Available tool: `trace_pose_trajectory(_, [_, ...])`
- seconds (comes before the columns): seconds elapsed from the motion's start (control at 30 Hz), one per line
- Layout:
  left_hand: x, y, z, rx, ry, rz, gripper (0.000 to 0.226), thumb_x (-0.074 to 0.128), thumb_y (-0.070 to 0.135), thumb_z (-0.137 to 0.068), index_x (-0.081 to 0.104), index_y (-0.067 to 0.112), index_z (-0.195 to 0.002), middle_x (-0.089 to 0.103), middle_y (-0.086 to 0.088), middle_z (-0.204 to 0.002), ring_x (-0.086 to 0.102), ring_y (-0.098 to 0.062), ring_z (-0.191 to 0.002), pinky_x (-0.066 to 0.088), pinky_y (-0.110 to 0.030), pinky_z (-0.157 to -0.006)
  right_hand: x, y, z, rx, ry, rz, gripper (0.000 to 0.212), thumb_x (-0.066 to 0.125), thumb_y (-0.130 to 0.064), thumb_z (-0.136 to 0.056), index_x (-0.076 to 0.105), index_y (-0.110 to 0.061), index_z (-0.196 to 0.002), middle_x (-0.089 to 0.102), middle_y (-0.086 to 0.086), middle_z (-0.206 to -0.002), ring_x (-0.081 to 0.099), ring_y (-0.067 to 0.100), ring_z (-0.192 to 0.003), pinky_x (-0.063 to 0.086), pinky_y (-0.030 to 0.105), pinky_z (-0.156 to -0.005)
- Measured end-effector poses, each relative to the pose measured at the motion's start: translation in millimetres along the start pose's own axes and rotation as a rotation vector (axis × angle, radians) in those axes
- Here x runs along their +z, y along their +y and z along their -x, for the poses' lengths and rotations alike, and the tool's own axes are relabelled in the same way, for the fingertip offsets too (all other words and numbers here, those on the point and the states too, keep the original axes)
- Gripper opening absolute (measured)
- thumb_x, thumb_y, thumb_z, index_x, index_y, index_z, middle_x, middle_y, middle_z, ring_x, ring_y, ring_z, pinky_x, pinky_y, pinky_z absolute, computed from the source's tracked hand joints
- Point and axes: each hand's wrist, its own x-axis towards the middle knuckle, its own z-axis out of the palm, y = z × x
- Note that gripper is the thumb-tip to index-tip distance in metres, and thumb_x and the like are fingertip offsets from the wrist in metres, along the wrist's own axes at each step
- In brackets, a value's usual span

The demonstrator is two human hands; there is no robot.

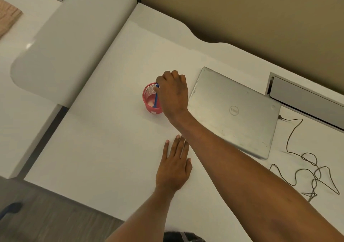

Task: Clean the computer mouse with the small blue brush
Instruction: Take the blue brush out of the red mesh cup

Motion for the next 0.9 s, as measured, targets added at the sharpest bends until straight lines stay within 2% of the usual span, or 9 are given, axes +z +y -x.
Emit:
trace_pose_trajectory(0.13, [1, 0, 0, 0.003, 0.014, 0.008, 0.066, 0.029, 0.044, -0.114, 0.008, 0.015, -0.169, 0.006, -0.005, -0.177, -0.01, -0.022, -0.163, -0.006, -0.052, -0.132, -4, -3, 5, -0.054, 0.015, -0.145, 0.014, 0.077, -0.026, -0.087, 0.071, -0.015, -0.094, 0.068, 0.002, -0.088, 0.059, 0.027, -0.087, 0.045, 0.037, -0.075])
trace_pose_trajectory(0.2, [1, 0, 0, 0.002, 0.02, 0.004, 0.066, 0.03, 0.044, -0.114, 0.009, 0.014, -0.169, 0.007, -0.006, -0.177, -0.009, -0.023, -0.163, -0.005, -0.052, -0.132, -10, -5, 10, -0.099, -0.021, -0.219, 0.012, 0.071, -0.023, -0.093, 0.066, -0.013, -0.098, 0.069, 0.005, -0.084, 0.059, 0.029, -0.084, 0.048, 0.039, -0.073])
trace_pose_trajectory(0.27, [0, 0, 0, 0.004, 0.019, -0.01, 0.066, 0.028, 0.044, -0.114, 0.008, 0.014, -0.169, 0.007, -0.006, -0.177, -0.008, -0.023, -0.163, -0.006, -0.052, -0.132, -15, -6, 15, -0.095, -0.072, -0.254, 0.014, 0.063, -0.025, -0.099, 0.062, -0.012, -0.104, 0.067, 0.009, -0.082, 0.059, 0.03, -0.081, 0.048, 0.039, -0.073])
trace_pose_trajectory(0.37, [-2, 0, 0, 0.01, 0.021, -0.018, 0.065, 0.026, 0.043, -0.114, 0.006, 0.014, -0.169, 0.006, -0.007, -0.177, -0.007, -0.024, -0.163, -0.003, -0.053, -0.132, -24, -5, 21, -0.085, -0.056, -0.282, 0.017, 0.06, -0.028, -0.102, 0.06, -0.012, -0.109, 0.068, 0.01, -0.085, 0.06, 0.031, -0.08, 0.047, 0.037, -0.073])
trace_pose_trajectory(0.5, [-4, 1, 1, 0.013, 0.043, -0.001, 0.065, 0.027, 0.041, -0.113, 0.007, 0.013, -0.169, 0.003, -0.007, -0.177, -0.007, -0.023, -0.163, 0.0, -0.053, -0.132, -45, -4, 25, -0.09, 0.06, -0.331, 0.015, 0.067, -0.024, -0.098, 0.063, -0.01, -0.104, 0.068, 0.009, -0.079, 0.059, 0.032, -0.073, 0.045, 0.036, -0.069])
trace_pose_trajectory(0.57, [-5, 2, 1, 0.015, 0.062, 0.001, 0.065, 0.028, 0.039, -0.112, 0.01, 0.012, -0.169, 0.006, -0.008, -0.177, -0.003, -0.024, -0.164, 0.003, -0.053, -0.132, -59, 0, 29, -0.084, 0.149, -0.358, 0.016, 0.072, -0.022, -0.095, 0.065, -0.01, -0.103, 0.07, 0.009, -0.079, 0.06, 0.03, -0.07, 0.042, 0.032, -0.066])
trace_pose_trajectory(0.7, [-5, 2, 2, 0.015, 0.084, -0.01, 0.065, 0.031, 0.037, -0.111, 0.016, 0.011, -0.168, 0.011, -0.009, -0.176, 0.002, -0.025, -0.164, 0.007, -0.054, -0.132, -87, 11, 45, -0.073, 0.27, -0.401, 0.021, 0.078, -0.019, -0.089, 0.07, -0.009, -0.105, 0.077, 0.011, -0.088, 0.067, 0.027, -0.075, 0.045, 0.027, -0.069])
trace_pose_trajectory(0.8, [-3, 0, 2, 0.015, 0.081, -0.029, 0.064, 0.031, 0.039, -0.111, 0.016, 0.012, -0.168, 0.008, -0.007, -0.177, -0.001, -0.023, -0.164, 0.004, -0.053, -0.132, -105, 25, 68, -0.033, 0.352, -0.402, 0.021, 0.081, -0.016, -0.086, 0.073, -0.007, -0.103, 0.077, 0.01, -0.087, 0.068, 0.025, -0.075, 0.039, 0.024, -0.069])
trace_pose_trajectory(0.9, [-2, -2, 2, 0.022, 0.091, -0.047, 0.064, 0.03, 0.038, -0.111, 0.02, 0.011, -0.167, 0.009, -0.007, -0.177, 0.001, -0.023, -0.164, 0.006, -0.052, -0.132, -120, 42, 102, 0.006, 0.42, -0.396, 0.019, 0.083, -0.014, -0.085, 0.075, -0.006, -0.1, 0.078, 0.009, -0.086, 0.069, 0.024, -0.072, 0.04, 0.023, -0.071])
